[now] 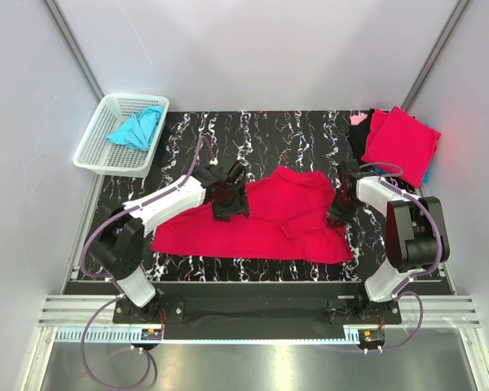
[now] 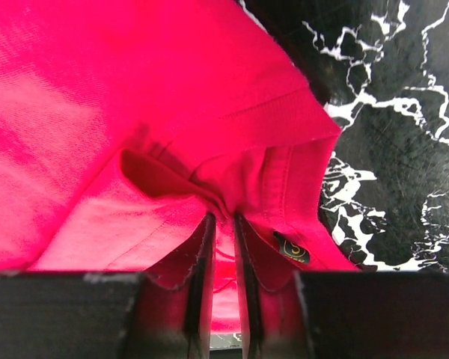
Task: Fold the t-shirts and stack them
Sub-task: Fold the tshirt
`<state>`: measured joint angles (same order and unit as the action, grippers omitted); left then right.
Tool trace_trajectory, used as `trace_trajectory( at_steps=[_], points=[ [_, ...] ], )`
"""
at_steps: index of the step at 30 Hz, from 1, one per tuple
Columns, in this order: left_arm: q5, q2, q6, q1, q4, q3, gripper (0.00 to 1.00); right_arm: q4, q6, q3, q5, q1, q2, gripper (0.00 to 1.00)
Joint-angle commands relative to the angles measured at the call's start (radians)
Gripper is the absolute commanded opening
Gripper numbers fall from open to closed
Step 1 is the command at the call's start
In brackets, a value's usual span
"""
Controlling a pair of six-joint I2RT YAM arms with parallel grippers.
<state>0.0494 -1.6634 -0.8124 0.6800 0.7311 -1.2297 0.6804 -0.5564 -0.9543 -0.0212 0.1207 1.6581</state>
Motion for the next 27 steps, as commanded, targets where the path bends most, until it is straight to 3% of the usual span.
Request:
trace_trajectory(
  at_steps=[1,10,27],
  points=[
    [0.003,0.044,0.004,0.001,-0.019,0.006,0.63,-0.019,0.018,-0.034,0.000,-0.006,-0.026,0.24],
    [0.001,0.034,-0.001,0.001,-0.022,0.001,0.63,0.041,0.024,-0.061,0.015,-0.006,-0.087,0.36],
    [0.003,0.044,0.002,0.001,-0.022,0.009,0.63,-0.002,0.041,-0.032,-0.002,-0.006,-0.038,0.34]
  ],
)
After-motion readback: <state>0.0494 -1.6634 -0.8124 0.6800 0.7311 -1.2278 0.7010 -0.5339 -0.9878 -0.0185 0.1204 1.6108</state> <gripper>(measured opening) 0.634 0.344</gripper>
